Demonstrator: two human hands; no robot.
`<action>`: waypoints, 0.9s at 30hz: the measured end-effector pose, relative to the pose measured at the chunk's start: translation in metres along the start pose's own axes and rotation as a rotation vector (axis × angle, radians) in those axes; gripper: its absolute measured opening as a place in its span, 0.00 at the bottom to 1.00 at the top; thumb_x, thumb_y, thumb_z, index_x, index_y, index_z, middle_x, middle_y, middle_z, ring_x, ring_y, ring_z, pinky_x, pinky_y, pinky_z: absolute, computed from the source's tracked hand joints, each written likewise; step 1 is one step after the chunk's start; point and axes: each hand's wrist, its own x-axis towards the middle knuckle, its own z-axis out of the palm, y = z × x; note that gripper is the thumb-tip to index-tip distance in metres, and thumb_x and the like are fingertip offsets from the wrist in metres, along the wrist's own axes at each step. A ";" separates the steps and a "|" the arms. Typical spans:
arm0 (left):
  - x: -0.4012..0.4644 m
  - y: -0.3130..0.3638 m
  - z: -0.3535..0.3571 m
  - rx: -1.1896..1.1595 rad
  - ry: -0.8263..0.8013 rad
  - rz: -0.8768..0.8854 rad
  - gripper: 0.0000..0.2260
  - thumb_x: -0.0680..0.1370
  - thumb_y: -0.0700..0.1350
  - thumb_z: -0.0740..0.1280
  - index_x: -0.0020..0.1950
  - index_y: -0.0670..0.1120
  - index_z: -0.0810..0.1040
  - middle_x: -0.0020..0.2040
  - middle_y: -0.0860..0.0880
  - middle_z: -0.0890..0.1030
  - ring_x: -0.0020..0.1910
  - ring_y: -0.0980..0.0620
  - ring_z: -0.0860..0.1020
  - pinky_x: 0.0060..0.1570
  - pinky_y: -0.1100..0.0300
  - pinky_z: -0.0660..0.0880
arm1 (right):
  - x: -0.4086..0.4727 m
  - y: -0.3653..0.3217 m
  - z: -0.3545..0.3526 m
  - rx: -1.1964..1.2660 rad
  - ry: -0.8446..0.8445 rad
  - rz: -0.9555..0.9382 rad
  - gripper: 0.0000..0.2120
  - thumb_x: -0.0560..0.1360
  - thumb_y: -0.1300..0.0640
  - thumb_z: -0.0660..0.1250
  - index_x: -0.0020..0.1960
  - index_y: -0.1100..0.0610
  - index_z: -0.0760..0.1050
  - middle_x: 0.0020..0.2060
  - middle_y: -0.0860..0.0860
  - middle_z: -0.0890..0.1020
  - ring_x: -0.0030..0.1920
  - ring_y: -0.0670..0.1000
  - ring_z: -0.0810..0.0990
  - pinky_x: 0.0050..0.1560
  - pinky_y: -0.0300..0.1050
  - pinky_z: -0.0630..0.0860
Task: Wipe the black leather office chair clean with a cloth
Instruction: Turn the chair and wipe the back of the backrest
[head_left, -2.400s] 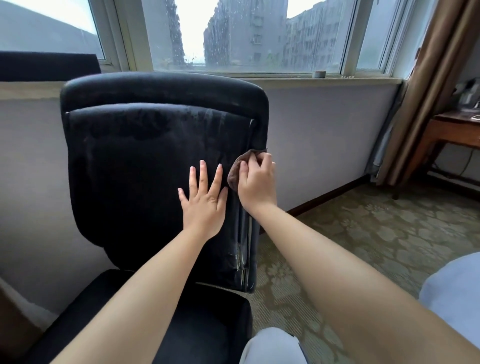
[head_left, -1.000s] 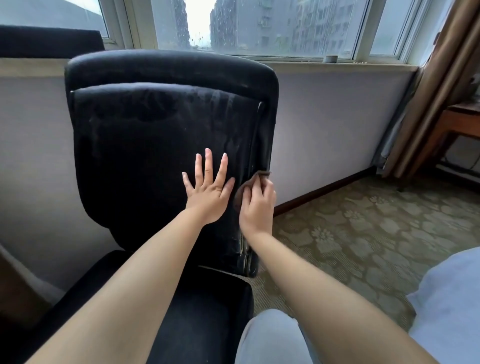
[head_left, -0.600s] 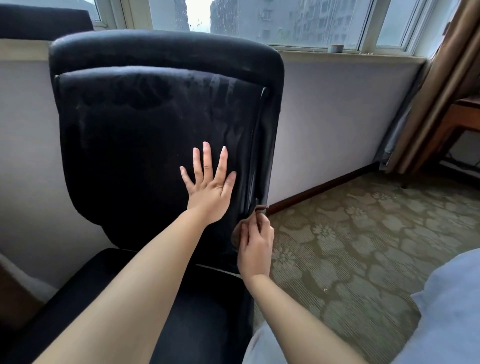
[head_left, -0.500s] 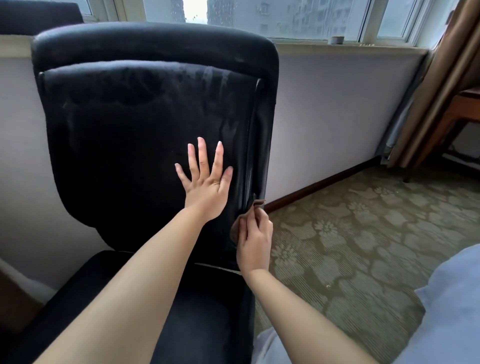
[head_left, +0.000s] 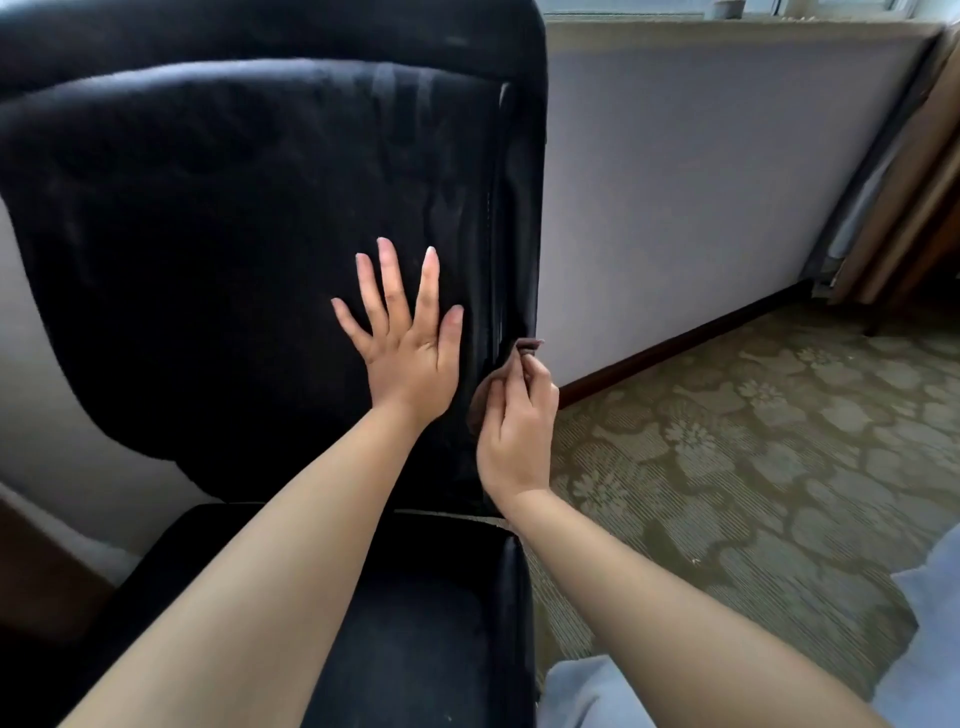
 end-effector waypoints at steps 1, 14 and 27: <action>-0.001 -0.001 0.004 0.008 0.056 0.012 0.25 0.81 0.56 0.43 0.76 0.56 0.39 0.79 0.42 0.44 0.76 0.43 0.40 0.69 0.39 0.33 | 0.004 -0.002 0.000 -0.011 0.018 -0.012 0.19 0.81 0.56 0.54 0.65 0.66 0.71 0.59 0.57 0.73 0.55 0.44 0.64 0.60 0.25 0.57; 0.003 -0.014 0.026 0.103 0.282 0.147 0.24 0.82 0.55 0.38 0.76 0.51 0.55 0.75 0.36 0.60 0.75 0.37 0.54 0.70 0.34 0.47 | -0.041 0.052 -0.008 -0.096 -0.243 -0.040 0.27 0.79 0.51 0.52 0.70 0.68 0.64 0.61 0.60 0.68 0.60 0.54 0.67 0.65 0.42 0.65; 0.002 -0.014 0.029 0.111 0.304 0.142 0.24 0.82 0.55 0.37 0.75 0.51 0.55 0.75 0.36 0.61 0.75 0.38 0.54 0.70 0.34 0.47 | -0.049 0.068 -0.007 -0.196 -0.369 -0.012 0.27 0.79 0.52 0.59 0.73 0.66 0.60 0.67 0.61 0.64 0.63 0.53 0.61 0.65 0.41 0.61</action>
